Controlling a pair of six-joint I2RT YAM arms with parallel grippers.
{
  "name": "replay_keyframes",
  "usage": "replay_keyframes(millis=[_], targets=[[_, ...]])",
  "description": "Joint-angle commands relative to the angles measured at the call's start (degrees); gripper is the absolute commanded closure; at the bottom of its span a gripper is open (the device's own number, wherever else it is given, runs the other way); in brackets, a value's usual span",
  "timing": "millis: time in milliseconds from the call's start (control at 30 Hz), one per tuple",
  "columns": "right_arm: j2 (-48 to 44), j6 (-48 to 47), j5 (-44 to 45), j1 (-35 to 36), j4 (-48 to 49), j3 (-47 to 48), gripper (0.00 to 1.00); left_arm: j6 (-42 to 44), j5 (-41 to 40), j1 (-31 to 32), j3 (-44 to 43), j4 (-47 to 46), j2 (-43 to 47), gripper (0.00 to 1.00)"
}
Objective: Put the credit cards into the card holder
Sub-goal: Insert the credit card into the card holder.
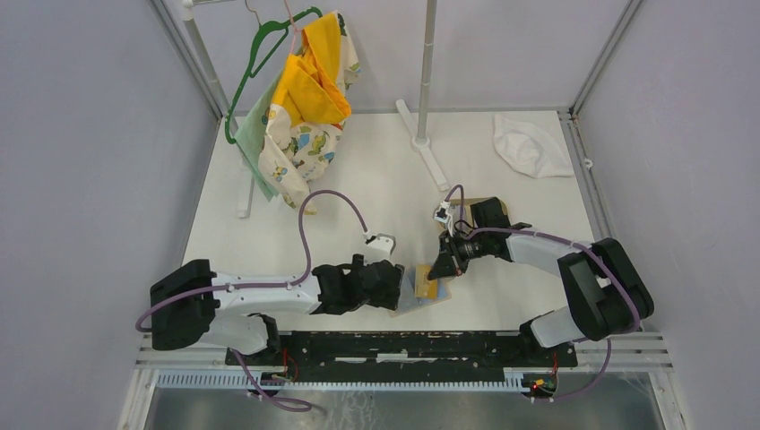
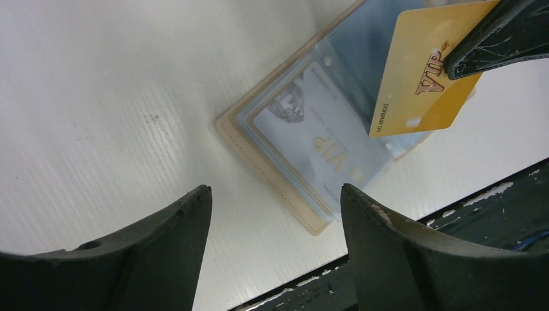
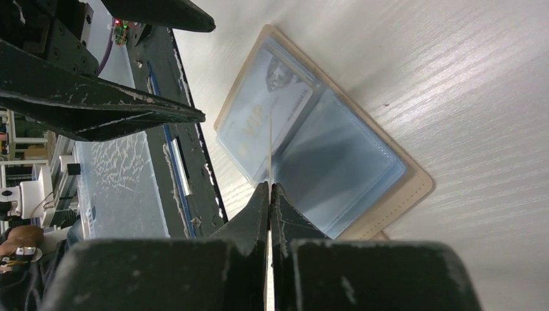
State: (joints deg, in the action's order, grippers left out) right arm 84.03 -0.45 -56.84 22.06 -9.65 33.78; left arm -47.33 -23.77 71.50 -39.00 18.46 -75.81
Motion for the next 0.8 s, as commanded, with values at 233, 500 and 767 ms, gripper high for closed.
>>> replay_keyframes(millis=[233, 500, 767], targets=[[-0.25, -0.25, 0.5, -0.18, 1.75, 1.46, 1.0, -2.67, -3.12, 0.33, -2.02, -0.32, -7.06, 0.2], [-0.53, -1.14, 0.41, -0.18, 0.29, 2.17, 1.0, -2.6, -4.46, 0.33, -2.2, 1.46, -8.59, 0.35], [1.29, -0.25, 0.88, -0.06, 1.02, 1.49, 1.0, -2.3, -4.81, 0.31, -2.48, 2.03, -8.71, 0.38]])
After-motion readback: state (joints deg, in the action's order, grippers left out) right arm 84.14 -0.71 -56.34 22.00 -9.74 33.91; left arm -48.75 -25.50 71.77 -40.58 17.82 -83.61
